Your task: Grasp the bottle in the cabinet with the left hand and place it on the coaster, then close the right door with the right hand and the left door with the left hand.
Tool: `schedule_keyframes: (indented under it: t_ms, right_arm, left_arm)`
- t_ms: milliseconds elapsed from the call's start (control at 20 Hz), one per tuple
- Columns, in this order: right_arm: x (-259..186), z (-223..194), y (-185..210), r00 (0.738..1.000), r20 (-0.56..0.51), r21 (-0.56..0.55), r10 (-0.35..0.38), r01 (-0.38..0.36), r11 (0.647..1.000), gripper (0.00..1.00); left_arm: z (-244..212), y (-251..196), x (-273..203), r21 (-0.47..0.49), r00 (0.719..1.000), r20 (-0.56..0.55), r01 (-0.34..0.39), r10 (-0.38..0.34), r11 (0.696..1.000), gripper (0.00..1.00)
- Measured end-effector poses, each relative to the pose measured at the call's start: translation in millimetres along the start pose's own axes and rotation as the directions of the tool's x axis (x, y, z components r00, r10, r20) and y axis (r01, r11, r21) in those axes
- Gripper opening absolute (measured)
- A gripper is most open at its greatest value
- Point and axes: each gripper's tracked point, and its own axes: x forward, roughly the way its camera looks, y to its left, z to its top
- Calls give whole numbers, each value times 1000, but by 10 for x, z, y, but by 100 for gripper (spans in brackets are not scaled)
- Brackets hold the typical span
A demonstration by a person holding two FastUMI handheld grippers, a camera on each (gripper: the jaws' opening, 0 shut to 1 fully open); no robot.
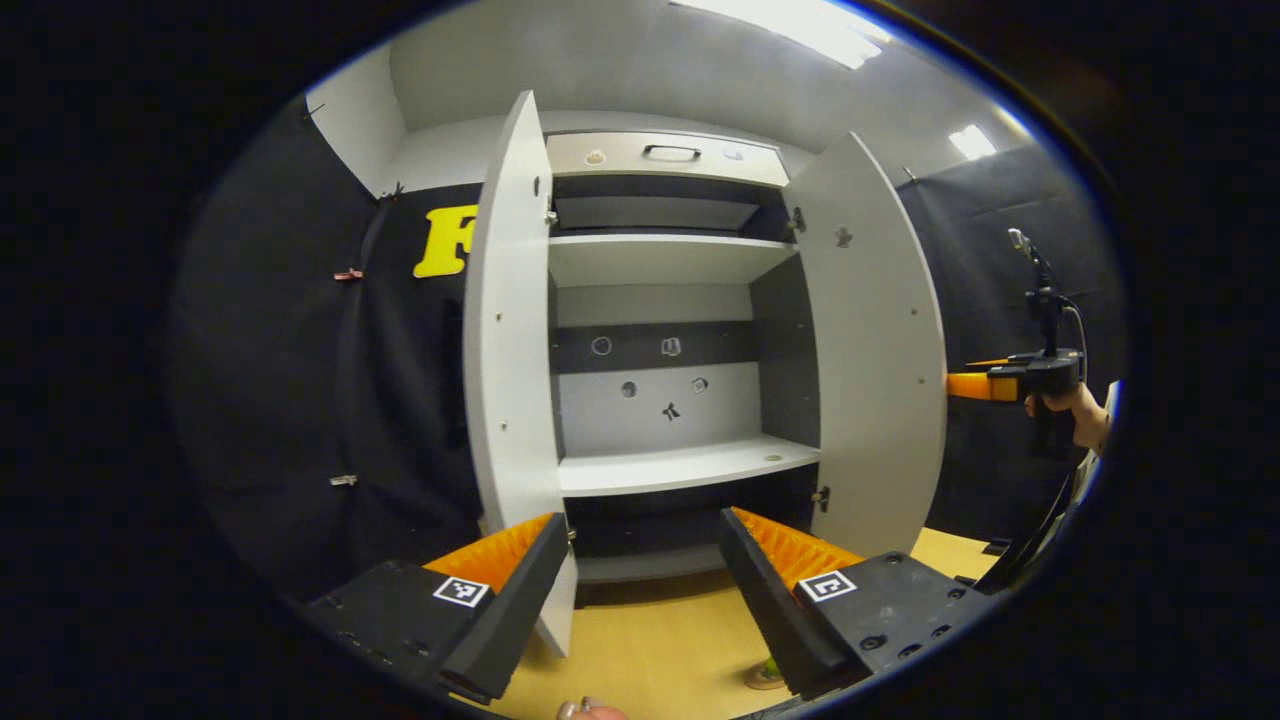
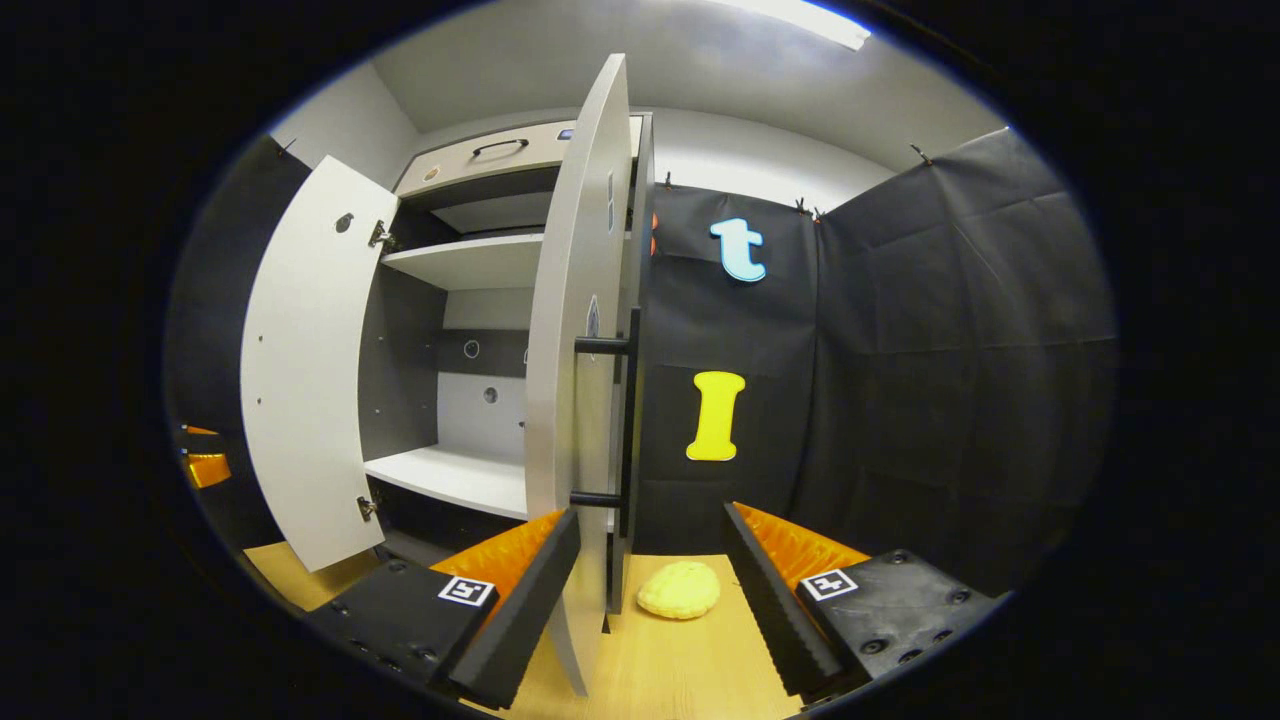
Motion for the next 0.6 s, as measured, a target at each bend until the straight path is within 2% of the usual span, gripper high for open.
schedule_keyframes:
  t_ms: [150, 350, 600]
  right_arm:
    - [21, 11, 118, 998, -16, 20, 62, -62, 998, 95]
    - [55, 6, 370, 993, -17, 22, 119, -119, 993, 95]
    - [116, 34, 704, 987, -4, -25, 160, -161, 987, 95]
  left_arm:
    - [-14, 172, -164, -27, 998, -11, -60, 60, 998, 96]
    - [-107, 281, -148, -62, 996, -24, -83, 82, 995, 96]
    - [-141, 335, 19, -86, 998, -25, -57, 55, 995, 96]
